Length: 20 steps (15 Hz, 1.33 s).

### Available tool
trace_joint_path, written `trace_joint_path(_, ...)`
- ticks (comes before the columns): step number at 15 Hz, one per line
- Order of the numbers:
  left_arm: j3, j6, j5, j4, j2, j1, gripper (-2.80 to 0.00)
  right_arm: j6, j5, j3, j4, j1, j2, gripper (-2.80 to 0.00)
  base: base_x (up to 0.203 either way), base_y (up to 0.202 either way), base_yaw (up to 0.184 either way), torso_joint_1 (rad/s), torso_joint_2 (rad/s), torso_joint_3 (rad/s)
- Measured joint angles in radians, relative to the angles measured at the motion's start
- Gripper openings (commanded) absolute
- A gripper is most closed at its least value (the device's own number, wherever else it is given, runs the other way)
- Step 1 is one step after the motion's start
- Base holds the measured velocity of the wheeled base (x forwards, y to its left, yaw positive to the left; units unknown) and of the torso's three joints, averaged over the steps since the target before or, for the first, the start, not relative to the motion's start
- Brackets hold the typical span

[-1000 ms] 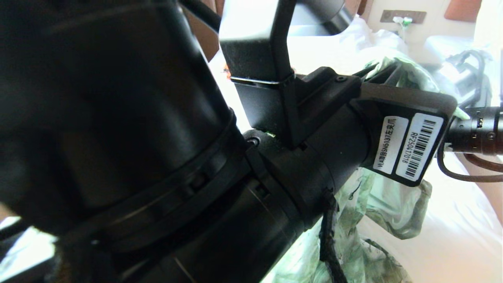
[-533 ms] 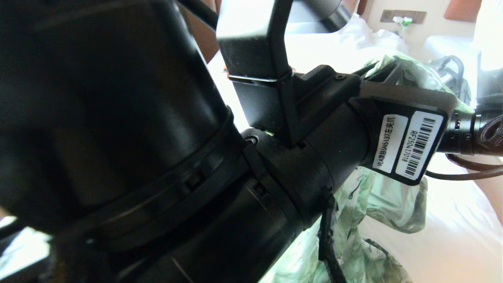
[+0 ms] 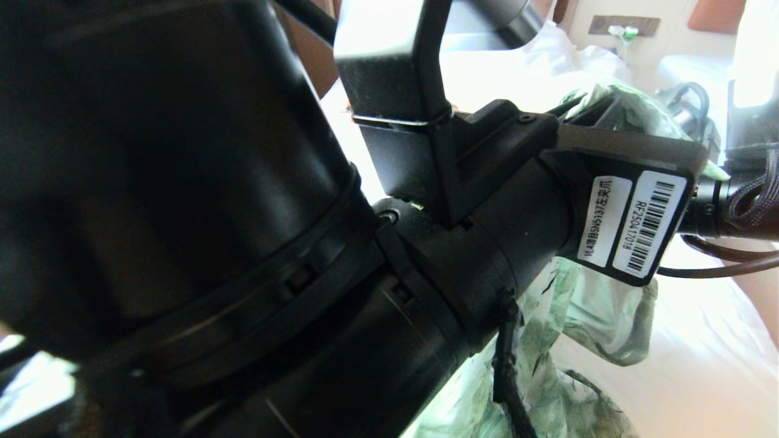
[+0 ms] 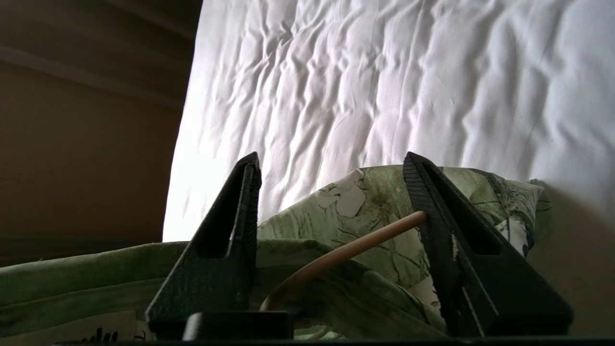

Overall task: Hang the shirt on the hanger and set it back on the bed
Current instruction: Take the clothes hanger out of the clothes

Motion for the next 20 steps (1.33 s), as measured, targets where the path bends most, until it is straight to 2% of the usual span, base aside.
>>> trace_joint_path(11, -0.013, 0.001, -0.001, 0.001, 0.012, 0.000, -2.80, 0.002, 0.000, -0.004, 0.000, -0.011, -0.020, -2.80, 0.000, 0.000, 0.000, 0.000, 0.00, 0.000)
trace_joint_path(18, -0.023, 0.003, -0.001, 0.005, 0.001, 0.003, -2.80, 0.020, 0.002, -0.016, 0.047, -0.049, -0.037, -2.80, 0.000, 0.000, 0.000, 0.000, 0.00, 0.000)
trace_joint_path(19, -0.024, 0.006, -0.001, 0.006, 0.000, 0.003, -2.80, 0.019, 0.000, -0.024, 0.068, -0.048, -0.036, 0.00, 0.000, 0.000, 0.000, 0.000, 0.00, 0.000)
trace_joint_path(20, -0.024, 0.013, -0.001, 0.005, -0.001, 0.003, -2.80, 0.018, 0.000, -0.030, 0.076, -0.048, -0.036, 0.00, 0.000, 0.000, 0.000, 0.000, 0.00, 0.000)
